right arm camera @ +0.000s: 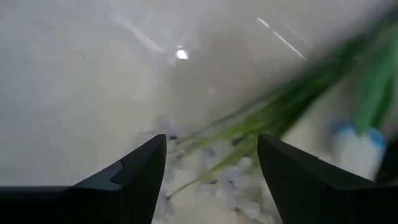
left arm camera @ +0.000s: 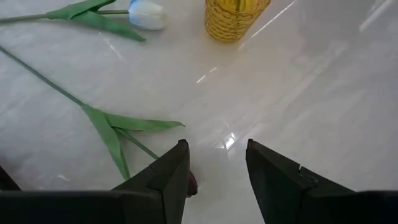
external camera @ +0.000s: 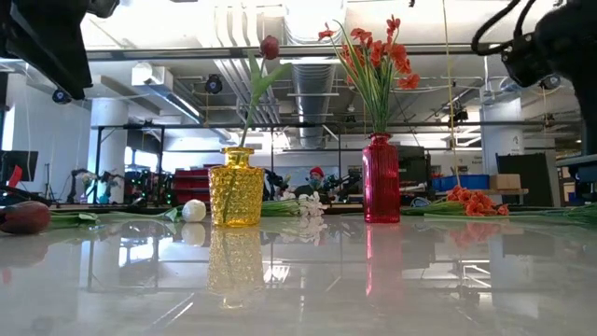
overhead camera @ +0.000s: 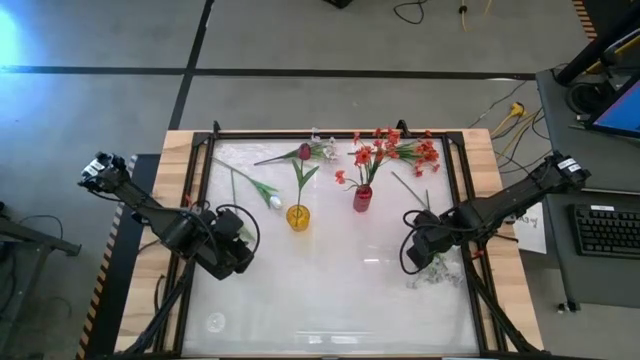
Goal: Sort flowers into vase by color
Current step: Put the left orange flowers into the yellow flower vase
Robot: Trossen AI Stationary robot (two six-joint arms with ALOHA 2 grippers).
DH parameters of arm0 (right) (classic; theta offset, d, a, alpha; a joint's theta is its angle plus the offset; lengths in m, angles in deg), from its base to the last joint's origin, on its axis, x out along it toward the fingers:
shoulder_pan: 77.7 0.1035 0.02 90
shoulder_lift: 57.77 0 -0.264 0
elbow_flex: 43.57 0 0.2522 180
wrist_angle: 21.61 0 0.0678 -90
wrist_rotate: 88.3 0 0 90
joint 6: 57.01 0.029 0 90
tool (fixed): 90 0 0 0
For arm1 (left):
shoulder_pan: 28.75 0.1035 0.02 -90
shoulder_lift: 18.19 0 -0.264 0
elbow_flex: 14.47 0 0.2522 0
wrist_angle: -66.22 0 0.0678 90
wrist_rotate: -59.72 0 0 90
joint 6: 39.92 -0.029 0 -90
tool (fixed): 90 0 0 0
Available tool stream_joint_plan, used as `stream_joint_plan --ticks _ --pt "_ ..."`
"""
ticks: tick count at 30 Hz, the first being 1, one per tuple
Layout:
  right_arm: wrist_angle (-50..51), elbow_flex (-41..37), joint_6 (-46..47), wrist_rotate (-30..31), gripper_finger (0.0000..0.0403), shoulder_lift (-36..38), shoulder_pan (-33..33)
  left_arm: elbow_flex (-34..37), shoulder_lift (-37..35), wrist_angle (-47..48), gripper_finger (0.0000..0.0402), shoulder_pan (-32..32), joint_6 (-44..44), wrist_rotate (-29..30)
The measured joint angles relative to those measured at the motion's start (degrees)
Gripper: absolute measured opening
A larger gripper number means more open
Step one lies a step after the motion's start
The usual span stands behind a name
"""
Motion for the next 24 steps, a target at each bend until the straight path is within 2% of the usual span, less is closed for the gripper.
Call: stream_joint_plan --ticks 4,7,12,17,24 --pt "6.83 -0.33 3.52 5.55 0.0229 0.02 -0.42 0.0 0.0 -0.06 0.0146 0.0 -1.32 0.49" --pt "9.94 -0.84 3.9 7.57 0.0219 0.02 -0.86 0.0 0.0 -0.08 0.0146 0.0 -2.37 2.36" --pt "8.91 -2.37 6.86 10.39 0.0202 0.02 -1.05 0.0 0.02 -0.29 0.0146 0.0 -2.51 3.34" --pt "6.49 -5.68 10.26 10.74 0.0185 -0.08 -1.05 0.0 0.04 -0.44 0.0146 -0.03 -2.61 4.05" --pt "4.31 -5.77 11.57 12.06 0.0174 -3.1 -1.07 0.02 0.04 -3.39 0.0146 -0.11 -6.29 4.73"
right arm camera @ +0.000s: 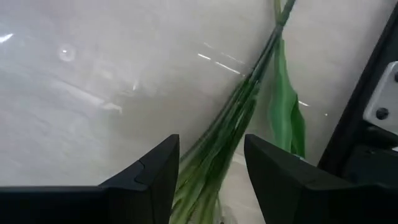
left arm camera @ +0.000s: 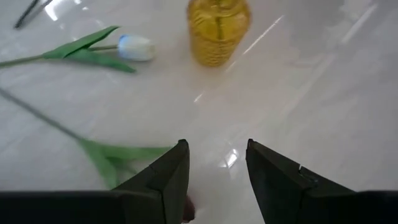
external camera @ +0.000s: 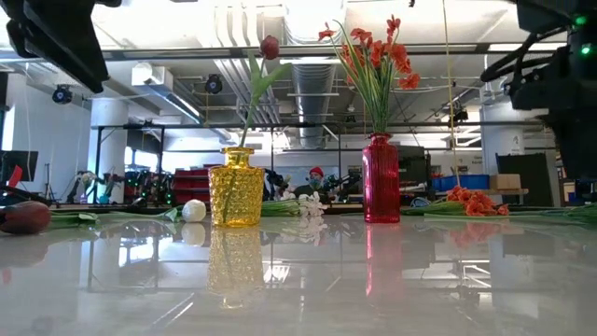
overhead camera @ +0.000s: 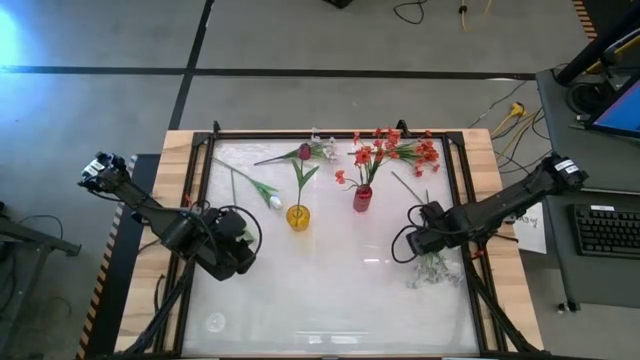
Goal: Sort flowers into vase by color
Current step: Put the left orange flowers into the yellow flower vase
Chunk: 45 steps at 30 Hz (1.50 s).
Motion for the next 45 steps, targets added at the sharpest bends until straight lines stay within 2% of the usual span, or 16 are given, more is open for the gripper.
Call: stream_joint_plan --ticks 6,11,18,26,35,40,45 --pt "0.34 -0.22 2.49 -0.96 0.0173 -2.33 -0.37 0.0 0.0 -5.15 0.0146 0.0 -5.73 0.4" --pt "0.84 -0.69 2.52 -2.66 0.0175 -3.6 -2.14 0.0 0.0 -5.48 0.0146 0.0 -6.45 1.48" --pt "-0.22 -1.22 0.85 -3.24 0.0203 -4.22 -4.25 0.0 0.0 -5.49 0.0146 0.0 -7.07 1.94" --pt "-8.26 -6.8 0.64 -6.29 0.021 -4.44 -5.35 0.0 0.0 -5.5 0.0146 0.0 -7.31 2.69" --pt "-12.97 -9.48 0.1 -6.27 0.0209 -4.39 -5.35 0.0 0.0 -5.51 0.0146 0.0 -7.52 3.0" --pt "-15.15 -9.27 -1.58 -6.23 0.0191 -4.39 -5.35 0.0 0.0 -5.53 0.0146 0.0 -7.5 3.68" --pt "-18.61 -9.24 -3.52 -6.23 0.0149 -4.39 -5.35 0.01 0.0 -5.58 0.0146 0.0 -7.5 4.3"
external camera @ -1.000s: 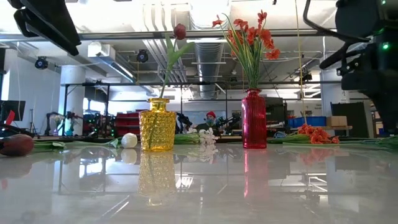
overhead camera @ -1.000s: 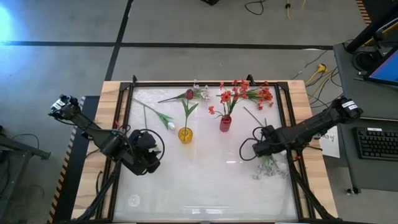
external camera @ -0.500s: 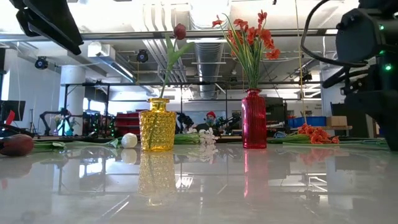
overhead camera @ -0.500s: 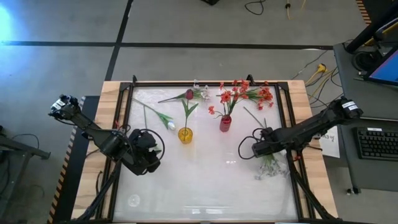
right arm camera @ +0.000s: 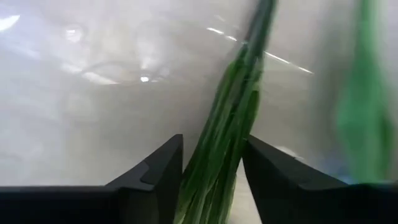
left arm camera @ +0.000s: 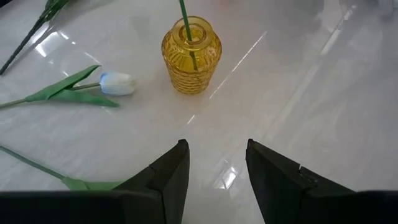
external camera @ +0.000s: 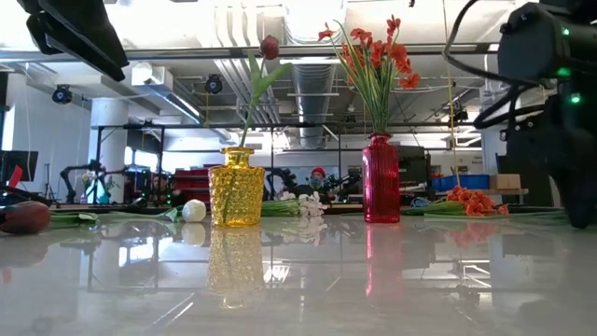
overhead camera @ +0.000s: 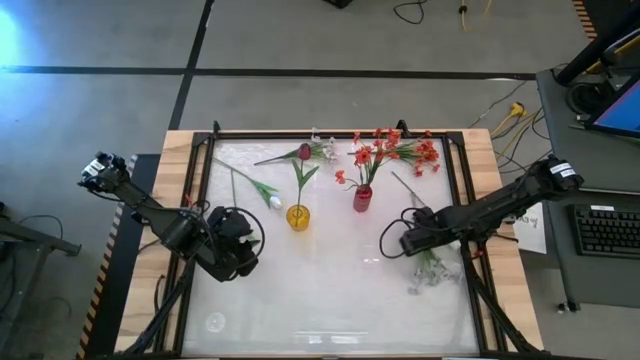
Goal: Sort flowers into vase by color
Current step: Put the left orange flowers into the yellow flower vase
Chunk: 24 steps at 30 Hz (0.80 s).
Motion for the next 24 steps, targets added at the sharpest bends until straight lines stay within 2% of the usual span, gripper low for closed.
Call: stream_joint_plan --ticks 6,10,13,17,20,24 --pt "-5.16 0.0 -3.89 0.11 0.0093 0.02 0.0 0.0 0.0 -0.08 0.0146 0.0 0.0 0.09" --pt "-5.14 0.0 -5.45 0.07 0.0089 0.85 0.0 -0.01 0.0 -0.17 0.0146 0.0 0.0 0.09" --pt "-5.0 0.37 -6.57 0.74 0.011 2.54 -0.3 0.01 0.0 -0.17 0.0146 -0.01 0.0 0.09" --pt "-5.16 2.28 -8.68 4.68 0.0158 4.99 -0.63 -0.01 0.0 -0.43 0.0146 0.0 0.02 0.09" --pt "-5.19 4.68 -11.98 11.2 0.0196 6.63 -0.82 0.01 0.0 -0.56 0.0146 0.0 0.0 0.15" --pt "-7.64 8.21 -19.52 22.91 0.0242 7.87 -1.59 0.0 0.02 -0.56 0.0146 -0.02 0.0 0.17"
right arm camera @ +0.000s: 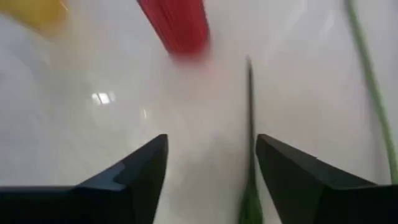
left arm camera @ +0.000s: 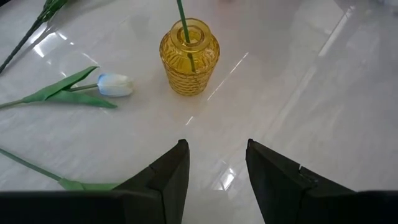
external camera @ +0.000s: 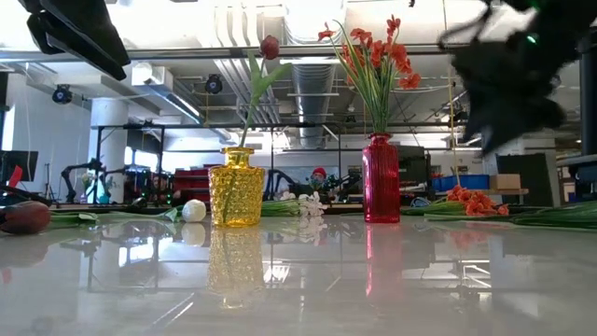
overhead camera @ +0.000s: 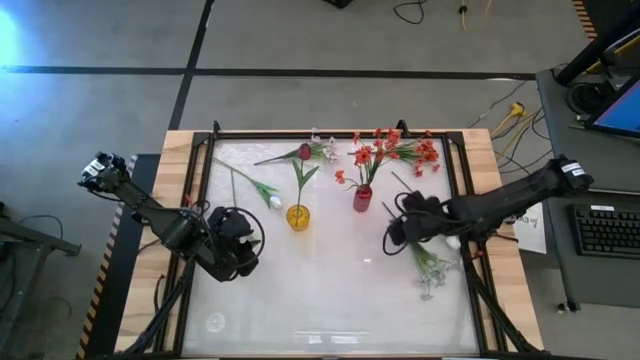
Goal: Sort flowers into vase by color
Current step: Put the left orange flowers into the yellow flower vase
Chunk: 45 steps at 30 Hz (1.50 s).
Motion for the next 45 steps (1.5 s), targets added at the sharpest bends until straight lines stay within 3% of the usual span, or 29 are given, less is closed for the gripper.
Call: stream_joint_plan --ticks 5,10,22,27,39,45 --pt "-14.15 1.21 -17.13 9.5 0.029 -0.05 -2.7 0.01 0.0 -0.04 0.0146 -0.01 0.0 0.04" --pt "-26.48 1.06 -29.45 11.64 0.0315 -1.7 -5.55 0.01 0.0 -0.07 0.0146 0.0 0.0 0.59" --pt "-43.28 0.96 -41.26 11.87 0.0292 -9.61 -11.79 0.01 0.0 -0.22 0.0146 -0.01 -1.03 1.01" --pt "-45.39 0.96 -42.6 13.68 0.0246 -9.77 -12.4 0.01 0.0 -0.2 0.0146 0.0 -1.11 1.03" --pt "-45.08 0.97 -43.01 13.29 0.0059 -9.78 -12.55 0.01 0.0 -0.14 0.0146 -0.01 -1.6 1.42" --pt "-45.07 1.13 -43.44 13.11 0.0015 -9.47 -12.4 0.01 0.0 -0.15 0.0146 -0.01 -1.57 1.42"
